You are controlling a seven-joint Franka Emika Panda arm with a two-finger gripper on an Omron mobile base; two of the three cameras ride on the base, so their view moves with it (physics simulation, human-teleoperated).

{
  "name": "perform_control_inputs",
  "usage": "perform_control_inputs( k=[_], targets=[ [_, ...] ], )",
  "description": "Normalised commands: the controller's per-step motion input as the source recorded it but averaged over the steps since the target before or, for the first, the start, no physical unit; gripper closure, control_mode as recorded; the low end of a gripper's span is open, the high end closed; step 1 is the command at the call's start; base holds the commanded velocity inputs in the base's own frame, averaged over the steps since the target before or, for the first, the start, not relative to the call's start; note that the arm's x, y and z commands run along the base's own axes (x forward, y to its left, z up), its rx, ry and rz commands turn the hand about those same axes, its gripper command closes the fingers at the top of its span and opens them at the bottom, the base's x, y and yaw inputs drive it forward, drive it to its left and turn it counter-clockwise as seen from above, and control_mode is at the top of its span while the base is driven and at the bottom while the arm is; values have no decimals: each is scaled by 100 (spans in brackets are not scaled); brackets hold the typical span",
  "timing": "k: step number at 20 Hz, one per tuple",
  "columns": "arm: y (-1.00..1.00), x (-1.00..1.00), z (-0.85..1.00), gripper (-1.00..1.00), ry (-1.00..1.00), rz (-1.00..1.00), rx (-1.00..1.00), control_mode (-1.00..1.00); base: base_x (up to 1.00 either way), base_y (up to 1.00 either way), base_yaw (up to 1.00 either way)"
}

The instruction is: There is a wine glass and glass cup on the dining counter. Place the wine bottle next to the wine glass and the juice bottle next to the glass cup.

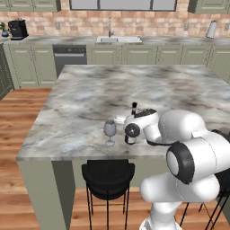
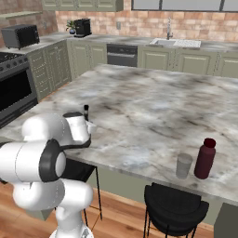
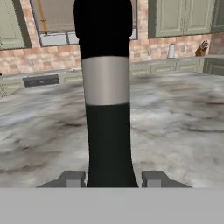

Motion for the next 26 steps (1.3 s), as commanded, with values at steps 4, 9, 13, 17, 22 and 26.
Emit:
perform_control_inputs(
  k=[4, 9, 13, 17, 22, 26],
  targets=[
    [9, 0, -27, 100, -3, 0, 0, -100, 0, 0, 0],
    [10, 0, -26, 100, -8, 0, 0, -100, 0, 0, 0],
    [6, 0, -24, 100, -11, 0, 0, -100, 0, 0, 0],
    [6, 0, -31, 100, -14, -3, 0, -100, 0, 0, 0],
    [3, 0, -35, 100, -14, -11, 0, -100, 0, 0, 0],
    [0, 0, -41, 100, -10, -11, 0, -100, 0, 0, 0]
  ],
)
